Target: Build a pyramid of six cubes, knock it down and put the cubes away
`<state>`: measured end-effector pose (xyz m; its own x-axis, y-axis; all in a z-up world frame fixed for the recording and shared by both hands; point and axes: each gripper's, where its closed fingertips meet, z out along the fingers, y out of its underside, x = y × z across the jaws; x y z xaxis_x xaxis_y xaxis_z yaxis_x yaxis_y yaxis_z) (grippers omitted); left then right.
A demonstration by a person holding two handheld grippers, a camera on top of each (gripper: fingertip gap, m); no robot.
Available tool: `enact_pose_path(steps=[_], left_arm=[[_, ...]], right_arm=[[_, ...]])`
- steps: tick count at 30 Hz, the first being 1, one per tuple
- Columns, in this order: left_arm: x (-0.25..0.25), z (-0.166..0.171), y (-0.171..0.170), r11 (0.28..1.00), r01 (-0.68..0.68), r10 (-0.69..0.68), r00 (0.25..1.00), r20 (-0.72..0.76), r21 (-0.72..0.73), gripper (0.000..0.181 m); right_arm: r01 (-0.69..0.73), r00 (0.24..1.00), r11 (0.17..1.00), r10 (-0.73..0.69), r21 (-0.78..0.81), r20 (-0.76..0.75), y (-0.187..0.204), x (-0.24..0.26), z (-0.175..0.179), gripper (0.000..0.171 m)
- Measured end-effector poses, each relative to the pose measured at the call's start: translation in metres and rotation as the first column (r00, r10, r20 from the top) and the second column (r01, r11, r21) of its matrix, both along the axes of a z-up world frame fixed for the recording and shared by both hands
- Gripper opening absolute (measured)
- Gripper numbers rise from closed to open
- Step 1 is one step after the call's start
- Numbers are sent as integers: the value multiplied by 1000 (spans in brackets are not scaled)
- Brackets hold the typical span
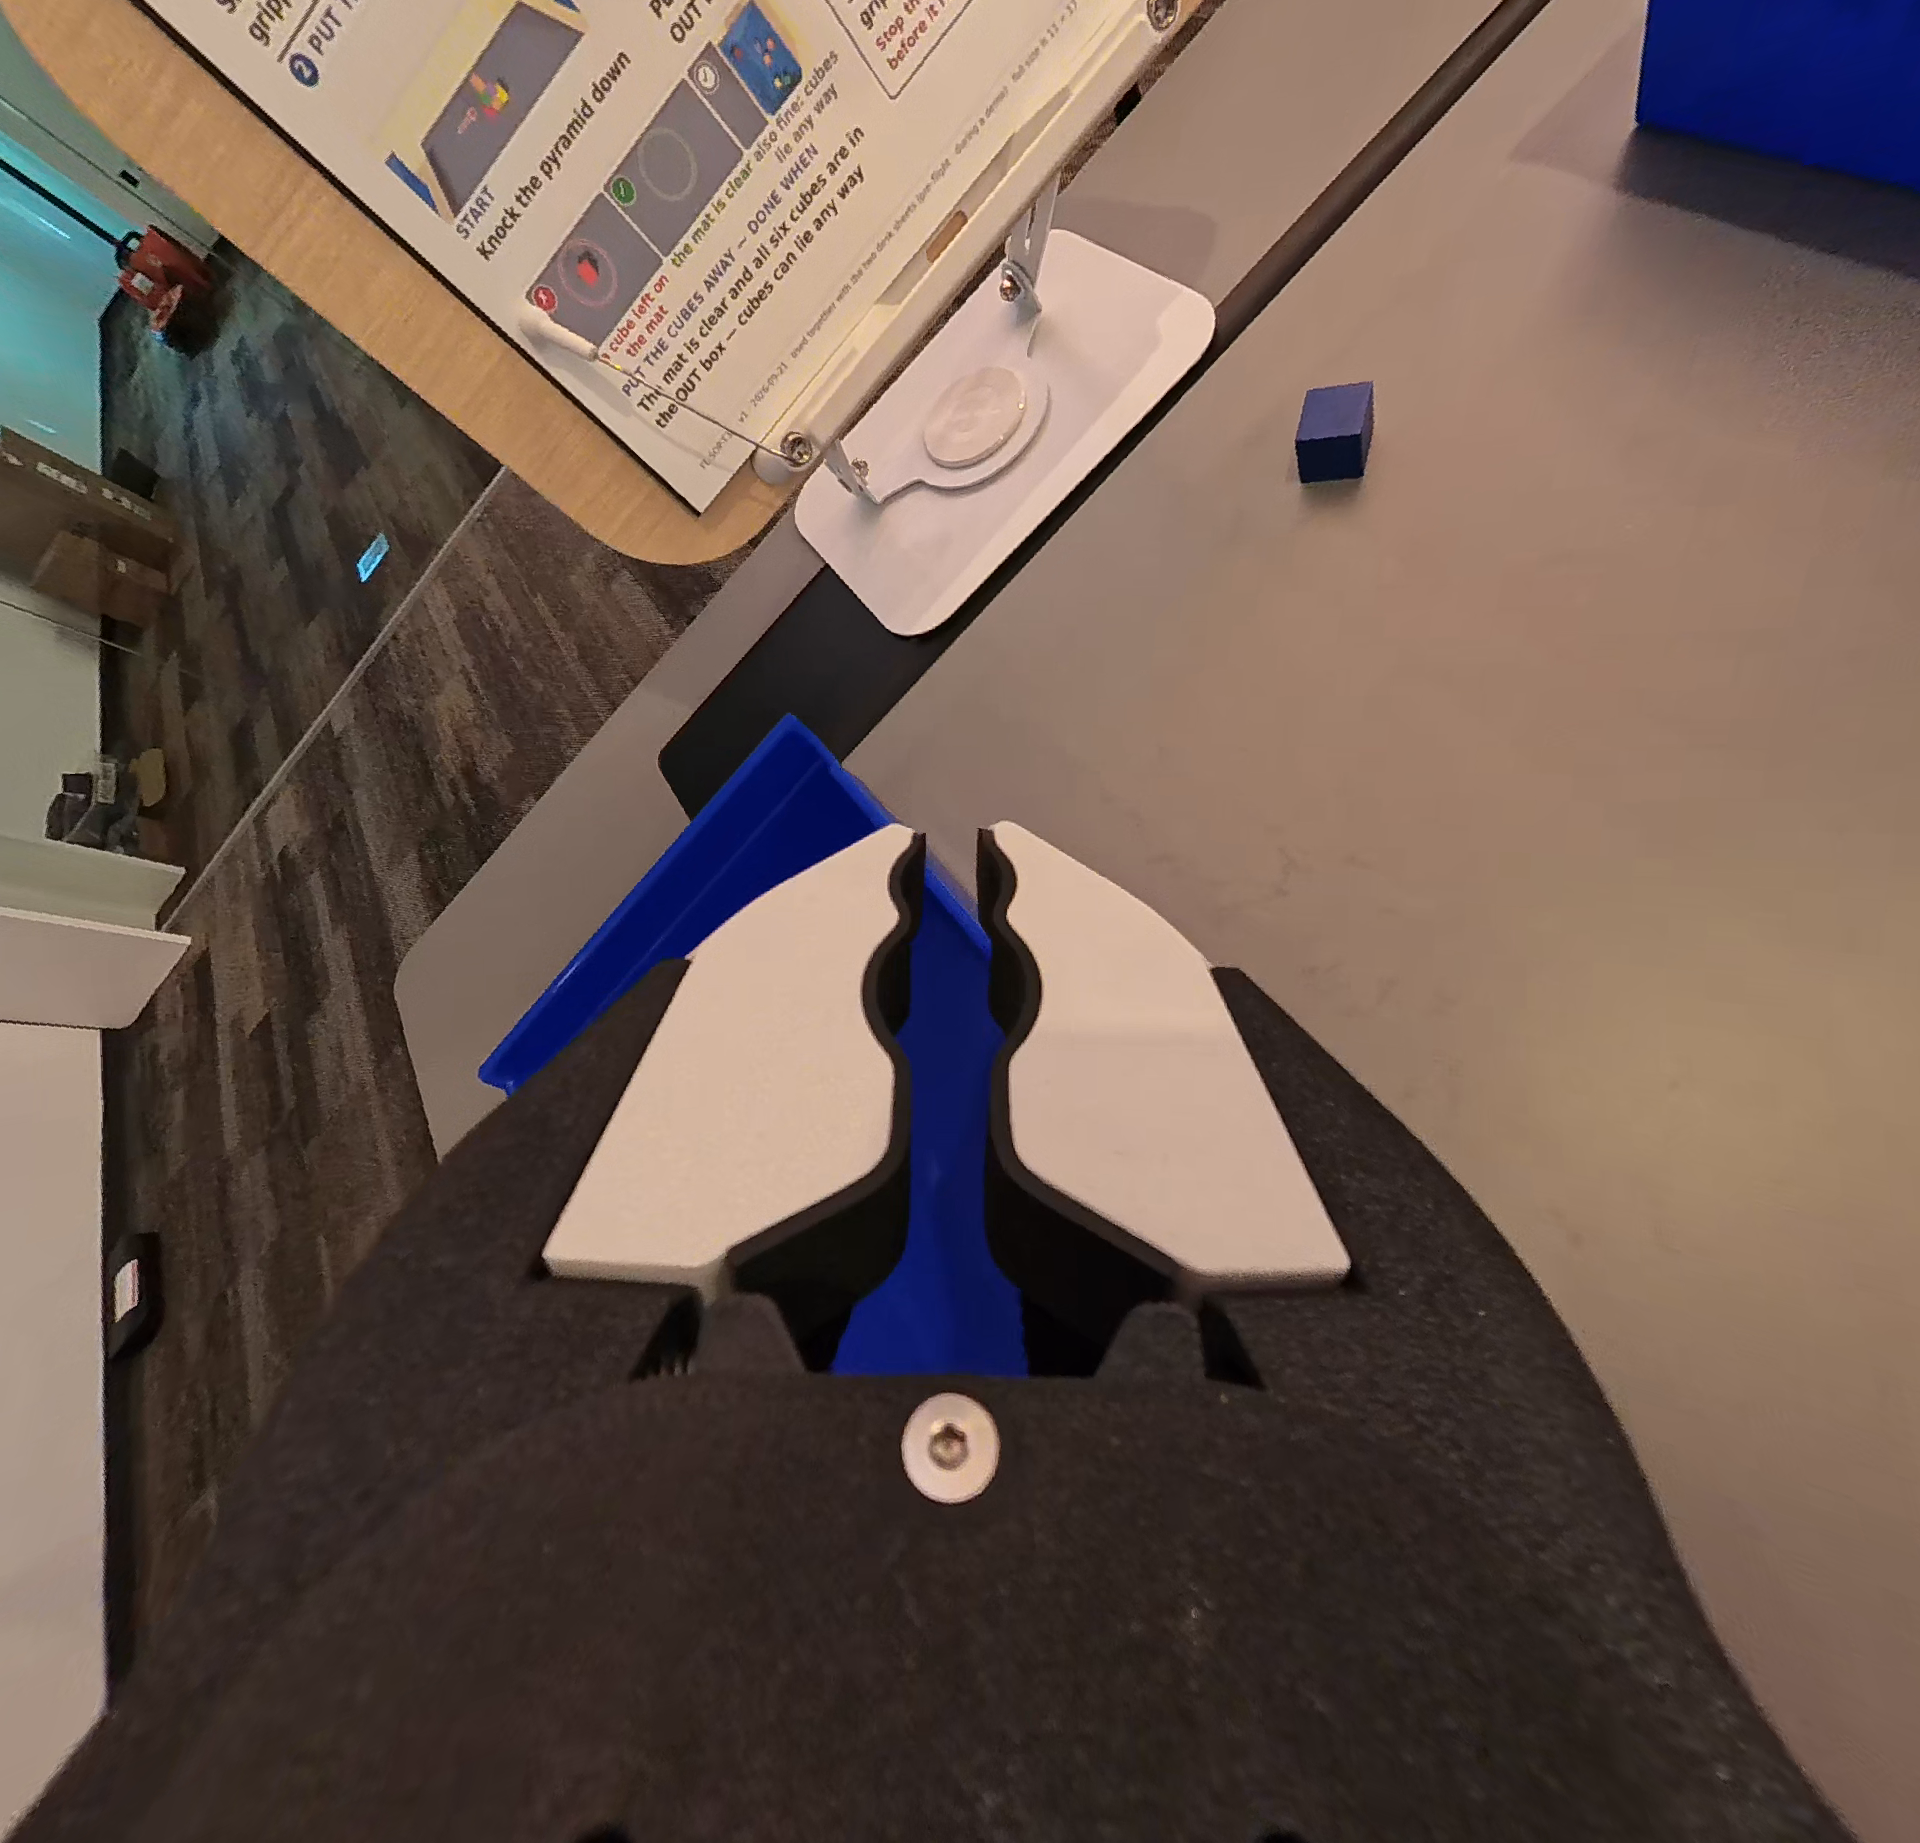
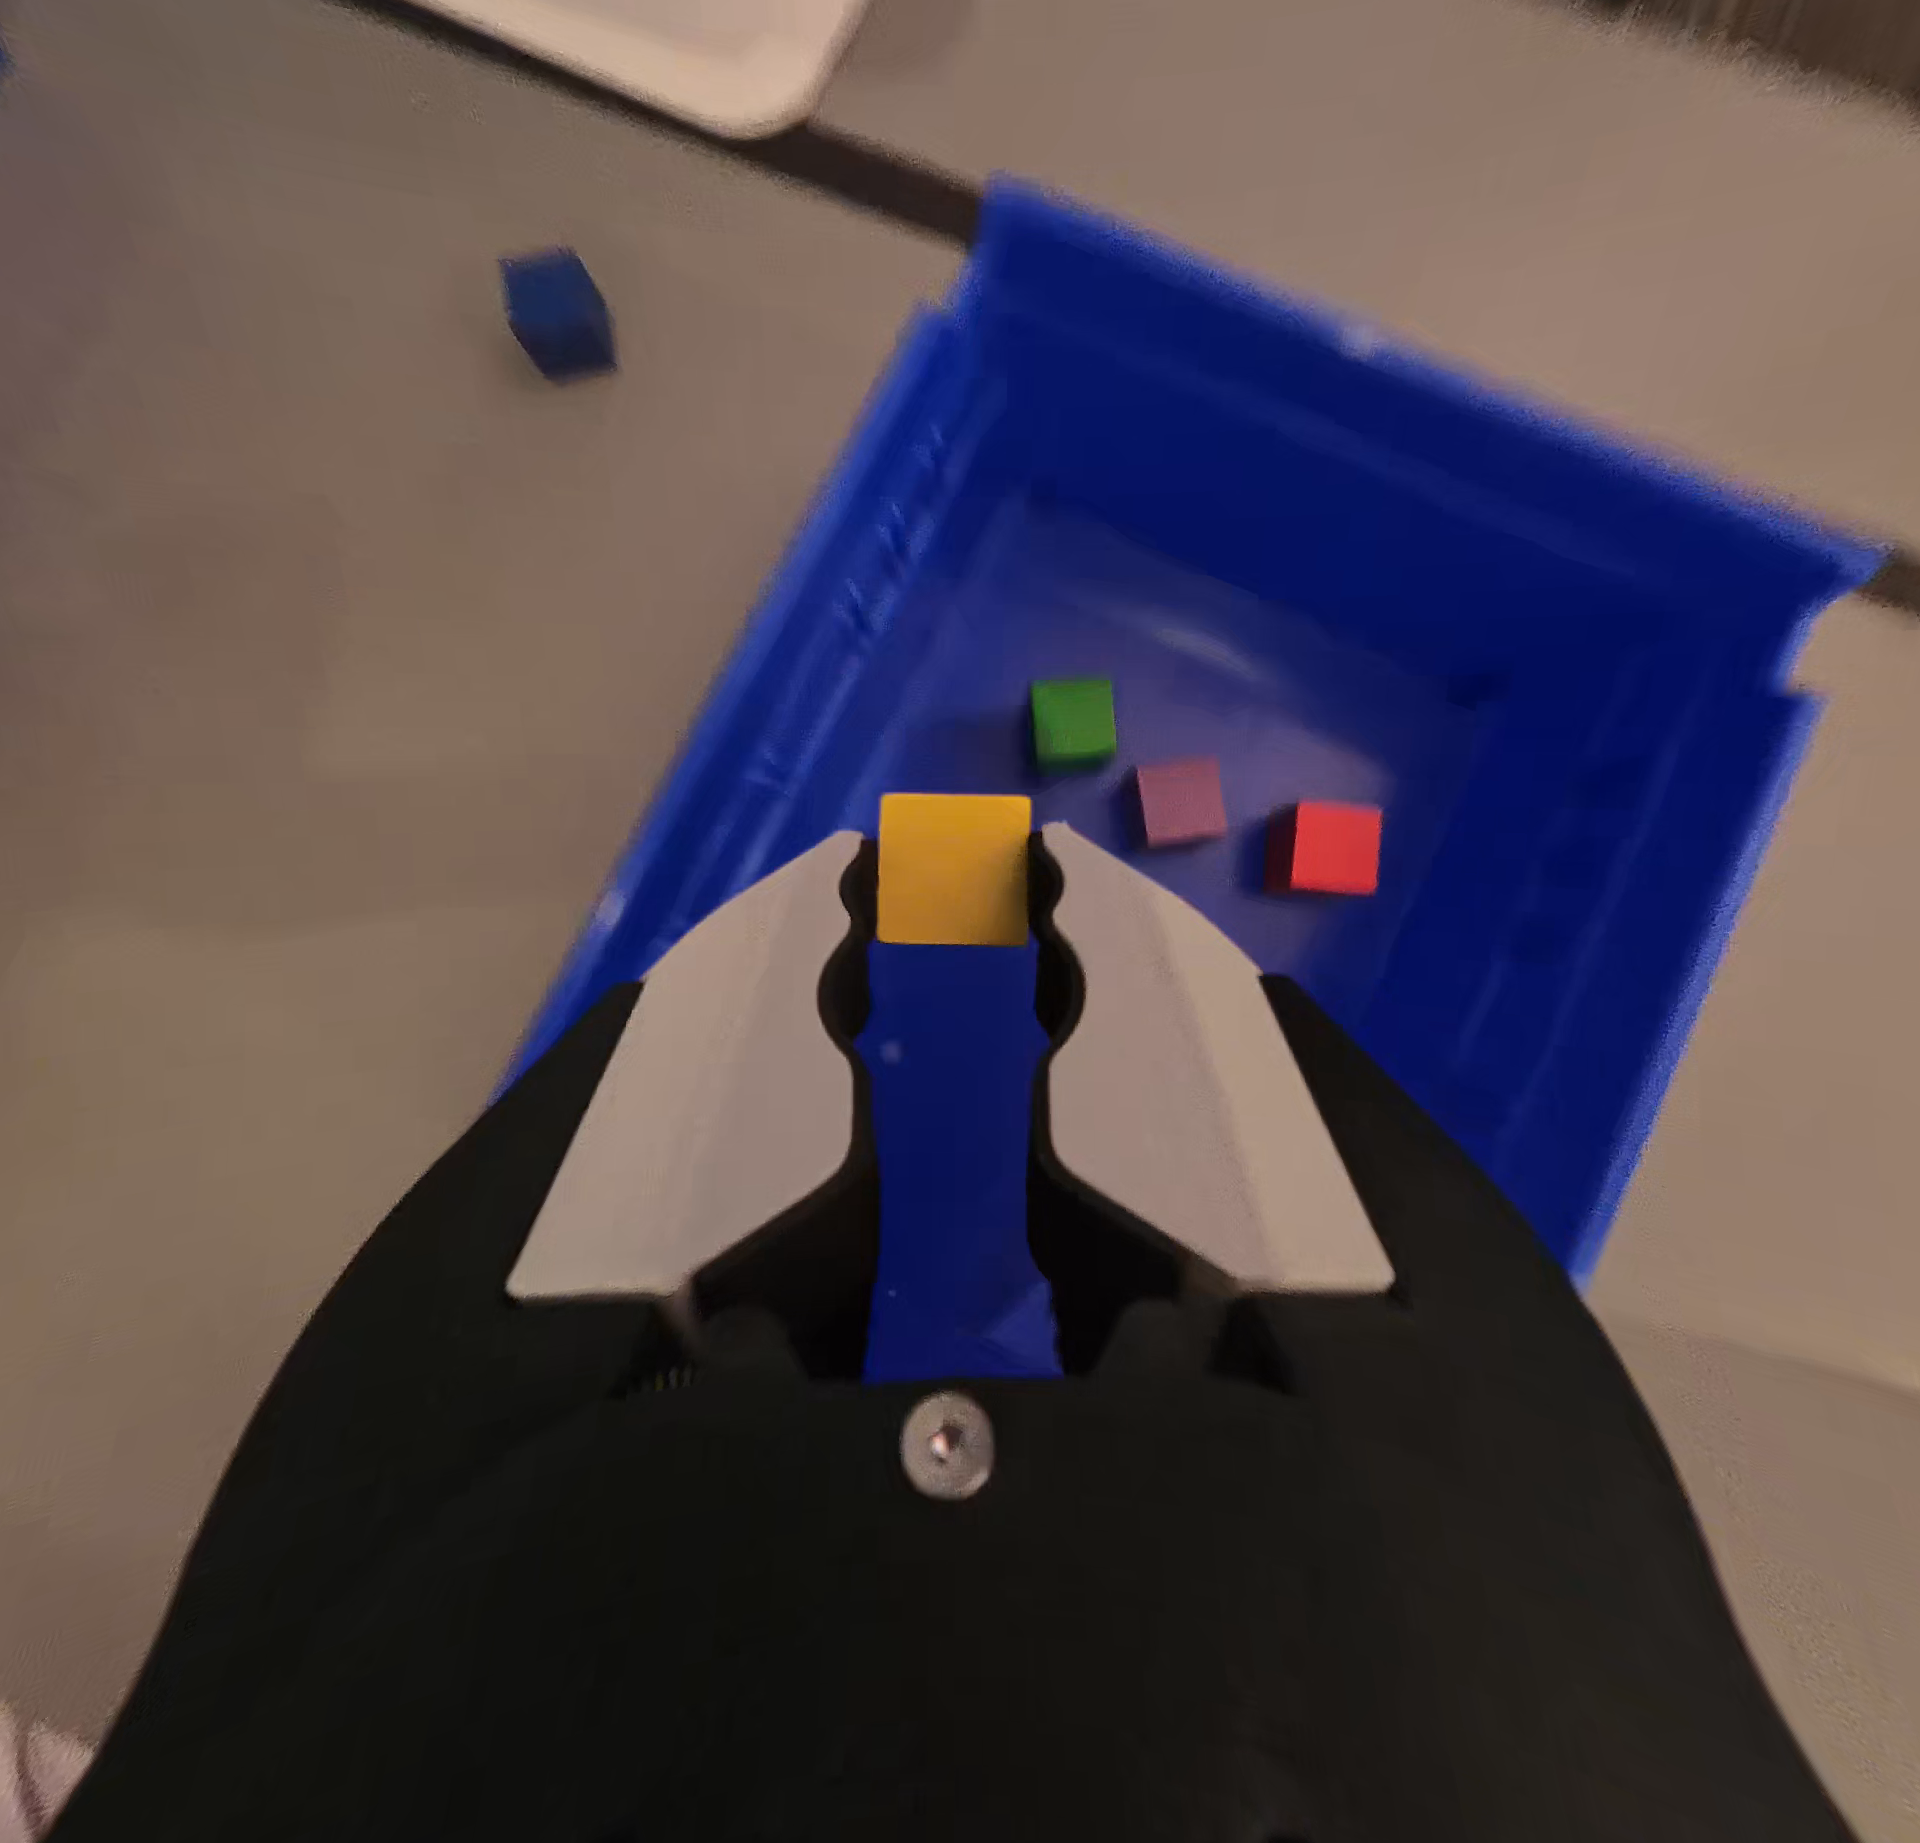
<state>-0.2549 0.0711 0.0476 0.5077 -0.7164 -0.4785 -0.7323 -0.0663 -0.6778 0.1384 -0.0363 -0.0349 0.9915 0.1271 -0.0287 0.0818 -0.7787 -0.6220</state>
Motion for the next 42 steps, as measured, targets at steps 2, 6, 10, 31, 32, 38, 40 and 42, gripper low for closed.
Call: enact_pose_path(steps=[2,6,10,31,32,38,40,42], left_arm=[[1,-1,0,1000,0,0,1000,-3,0,9],[3,-5,1,1000,-2,2,1000,-14,-6,9],[6,-10,1,1000,0,-1,999,-38,-14,9],[-18,2,11,998,-68,68,998,17,-3,10],[-19,2,10,998,-68,68,998,11,1,10],[-19,6,7,998,-58,57,998,26,11,10],[-19,7,7,999,-53,53,998,31,11,10],[-18,7,8,999,-49,49,998,30,10,10]], right_arm=[[10,999,997,-12,-71,-37,-10,13,-39,29],[19,999,986,-25,-164,-31,-25,22,-87,30],[20,1000,979,-19,-205,6,-28,25,-104,30],[-324,939,942,309,85,148,115,-151,6,47],[-309,945,950,302,47,125,128,-157,-10,47],[-204,974,975,212,-92,80,172,-162,-82,49],[-201,977,974,208,-106,50,177,-166,-91,50],[-187,979,973,196,-132,60,179,-164,-100,50]])
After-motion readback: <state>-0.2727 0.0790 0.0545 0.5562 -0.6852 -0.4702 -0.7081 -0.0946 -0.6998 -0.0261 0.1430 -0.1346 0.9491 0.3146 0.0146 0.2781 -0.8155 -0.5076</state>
